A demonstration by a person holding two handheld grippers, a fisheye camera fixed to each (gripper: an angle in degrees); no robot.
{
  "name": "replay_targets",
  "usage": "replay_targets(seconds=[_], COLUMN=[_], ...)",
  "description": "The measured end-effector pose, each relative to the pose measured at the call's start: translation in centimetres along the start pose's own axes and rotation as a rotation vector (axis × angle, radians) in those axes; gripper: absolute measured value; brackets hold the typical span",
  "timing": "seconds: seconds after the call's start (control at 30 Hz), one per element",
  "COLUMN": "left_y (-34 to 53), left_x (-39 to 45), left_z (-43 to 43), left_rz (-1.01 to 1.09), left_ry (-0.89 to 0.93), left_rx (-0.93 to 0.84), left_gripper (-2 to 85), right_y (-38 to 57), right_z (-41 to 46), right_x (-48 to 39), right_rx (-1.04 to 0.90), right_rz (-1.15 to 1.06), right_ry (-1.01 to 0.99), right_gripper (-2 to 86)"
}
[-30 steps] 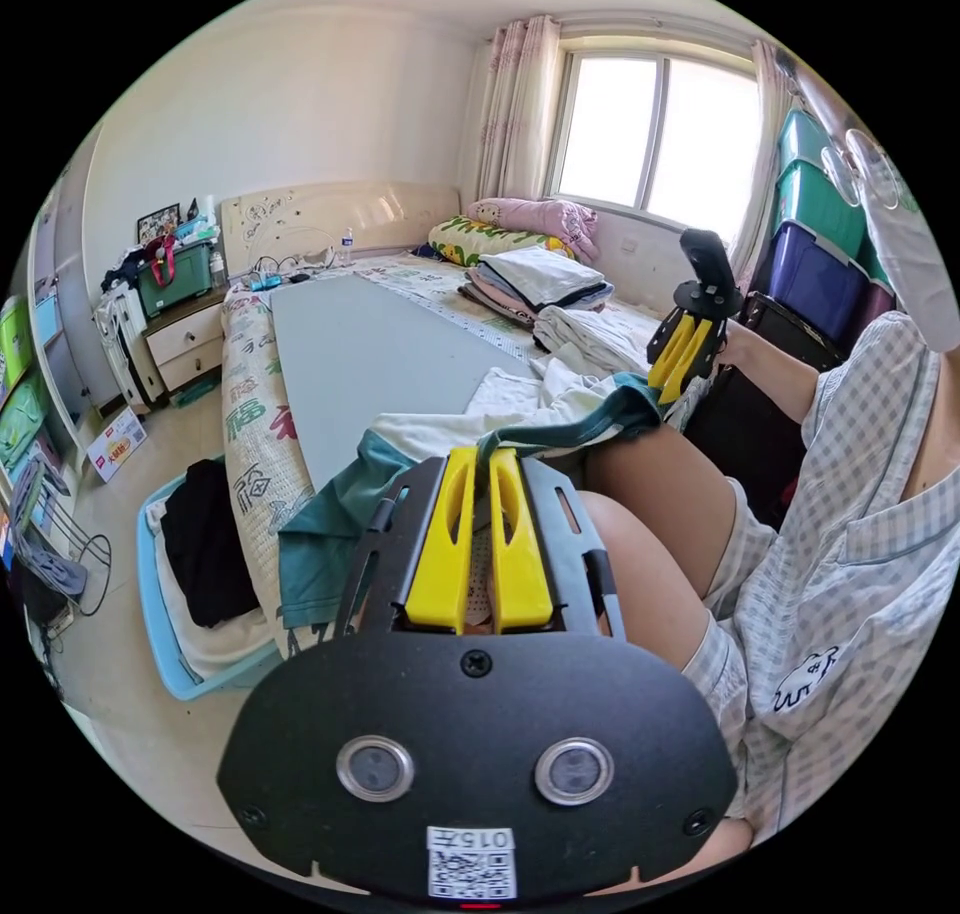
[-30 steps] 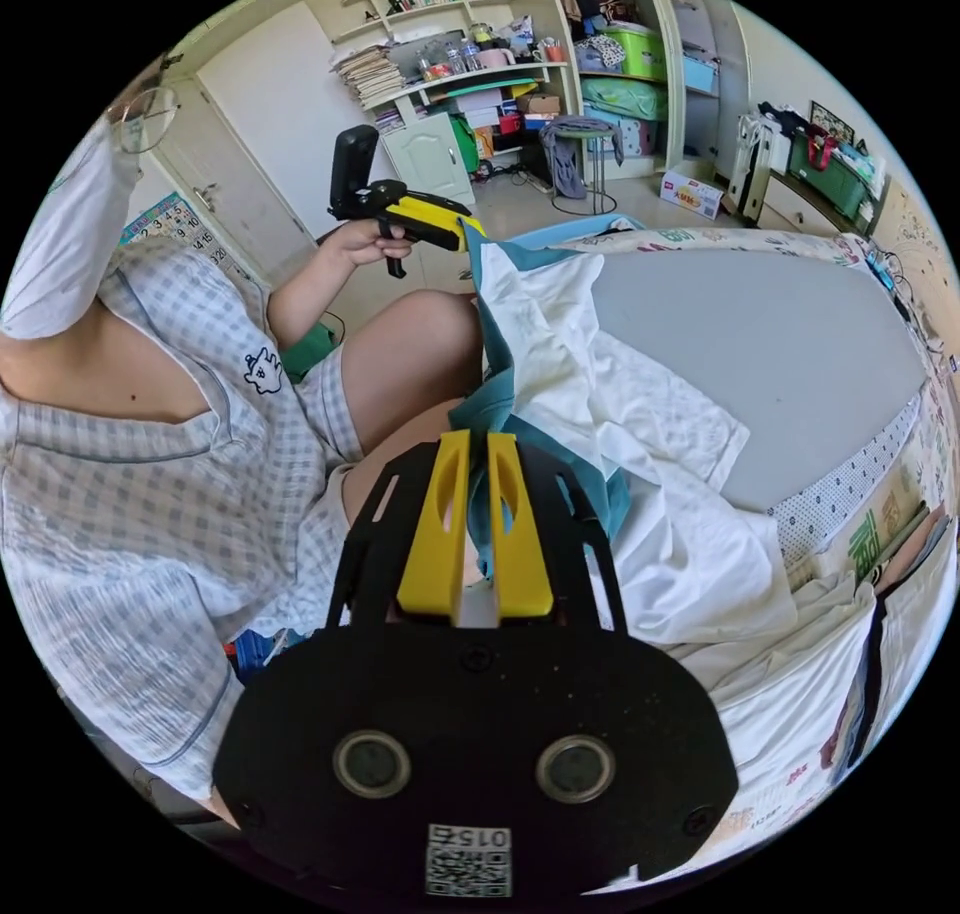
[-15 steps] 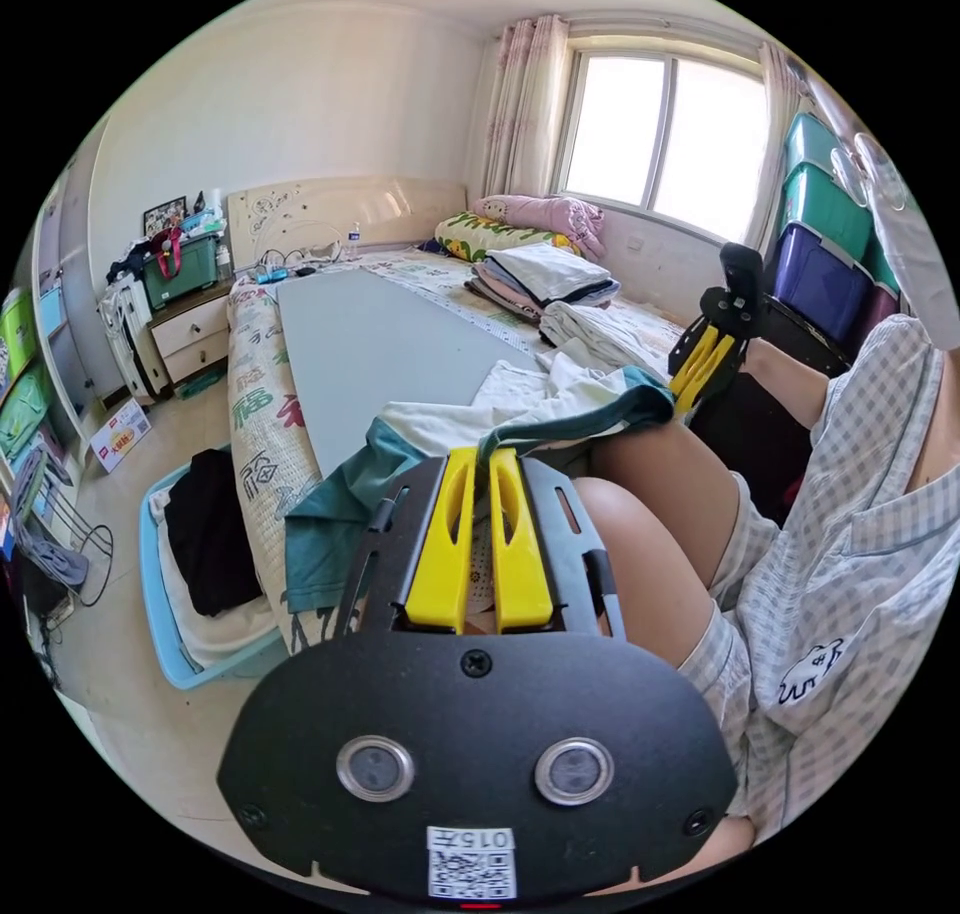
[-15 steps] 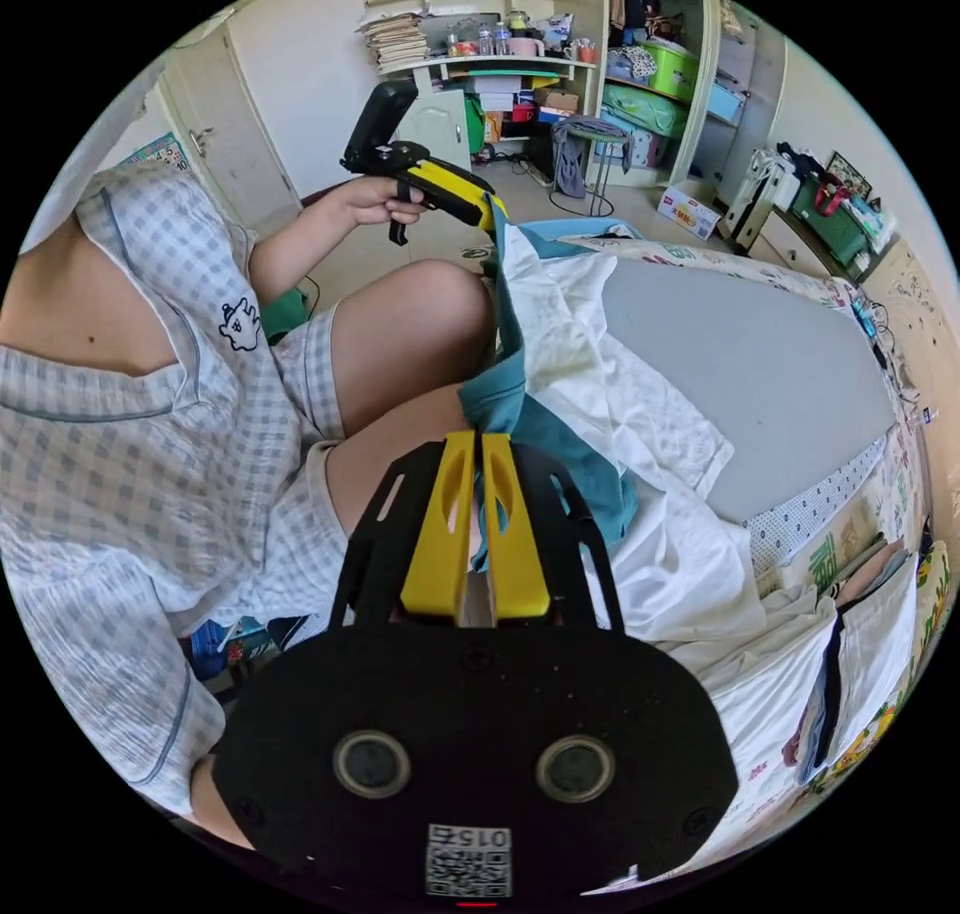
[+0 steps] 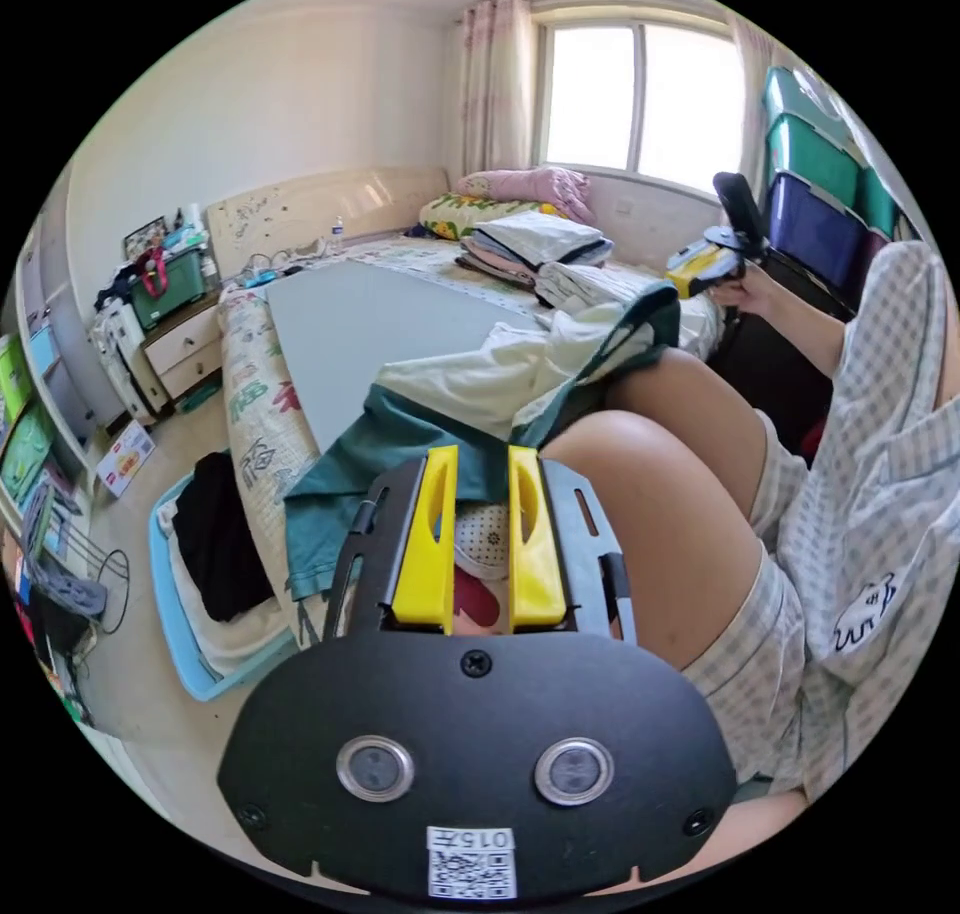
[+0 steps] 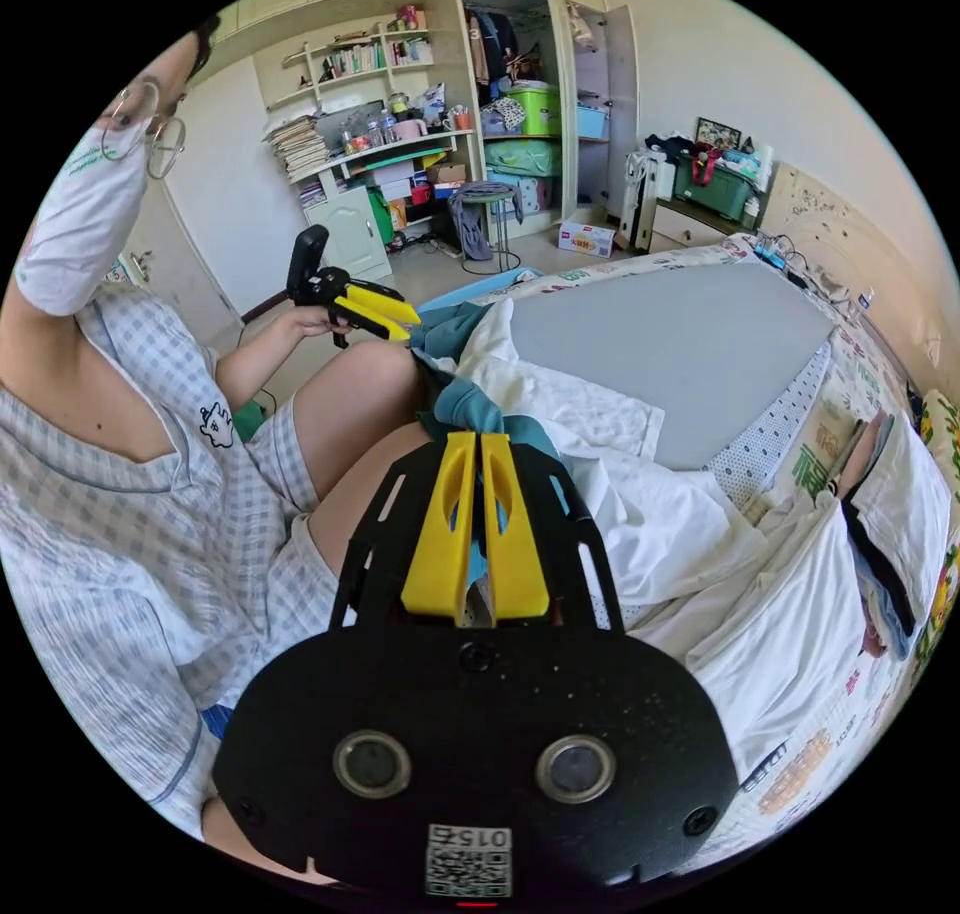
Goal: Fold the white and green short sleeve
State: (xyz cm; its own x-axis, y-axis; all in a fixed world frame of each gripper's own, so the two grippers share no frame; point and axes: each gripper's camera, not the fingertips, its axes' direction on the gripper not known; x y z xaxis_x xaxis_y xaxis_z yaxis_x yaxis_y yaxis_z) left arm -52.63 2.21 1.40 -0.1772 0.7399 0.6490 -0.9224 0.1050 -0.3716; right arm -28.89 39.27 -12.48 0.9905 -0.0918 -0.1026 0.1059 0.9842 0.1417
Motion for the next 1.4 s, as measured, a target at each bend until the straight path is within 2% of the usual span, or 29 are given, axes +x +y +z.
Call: replay_targets(seconds=[0.17,0.3,0.43,0.6,0.77,0.87,0.97,1.07,1.13,1.17,1.23,1.33,1.4], left_y=[0.6,0.8,1.7,2.8,4.1,4.9,5.2,4.2,2.8,2.5,2.0,0.8,-0.2], left_x=[-0.5,-2.0,0.5,4.1,6.1,6.5,6.1,6.6,7.9,8.1,9.5,13.4,16.8], left_z=[1.2,3.0,4.7,5.9,9.2,9.3,7.1,2.6,-1.8,-2.9,-7.0,-11.3,-13.7], left_rz=[0.113,0.187,0.398,0.569,0.556,0.434,0.208,0.008,-0.166,-0.226,-0.432,-0.552,-0.545], left_ry=[0.137,0.273,0.229,0.131,0.158,0.122,-0.026,-0.159,-0.249,-0.262,-0.185,-0.132,-0.146], left_rx=[0.008,-0.036,-0.122,-0.101,-0.158,-0.121,-0.014,0.15,0.345,0.402,0.684,0.969,1.111], left_gripper=[5.5,7.9,8.2,8.3,6.1,2.0,0.4,-0.2,-0.4,-0.5,-0.7,-0.8,-0.8], right_y=[1.8,3.0,4.5,6.6,8.9,11.2,13.3,14.7,16.2,16.5,17.1,17.3,17.5], right_z=[3.0,5.7,8.4,11.8,15.3,16.9,17.2,16.0,13.7,13.2,11.3,8.6,6.5], right_x=[0.6,1.0,1.4,2.3,2.7,2.2,1.6,2.0,2.1,1.9,-0.4,-4.4,-6.7], right_rx=[-0.006,-0.013,-0.021,-0.02,-0.027,-0.037,0.033,0.207,0.51,0.589,0.868,1.167,1.317], right_rz=[0.024,0.025,0.028,0.049,0.074,0.091,0.135,0.284,0.394,0.407,0.43,0.427,0.398], right_ry=[-0.008,-0.018,-0.021,-0.04,-0.059,-0.025,0.006,0.043,-0.003,-0.017,-0.003,0.017,-0.014], right_gripper=[-0.9,-0.9,-0.9,-0.9,-0.9,-0.7,-0.5,-0.3,-0.3,-0.3,-0.2,-0.3,-0.3])
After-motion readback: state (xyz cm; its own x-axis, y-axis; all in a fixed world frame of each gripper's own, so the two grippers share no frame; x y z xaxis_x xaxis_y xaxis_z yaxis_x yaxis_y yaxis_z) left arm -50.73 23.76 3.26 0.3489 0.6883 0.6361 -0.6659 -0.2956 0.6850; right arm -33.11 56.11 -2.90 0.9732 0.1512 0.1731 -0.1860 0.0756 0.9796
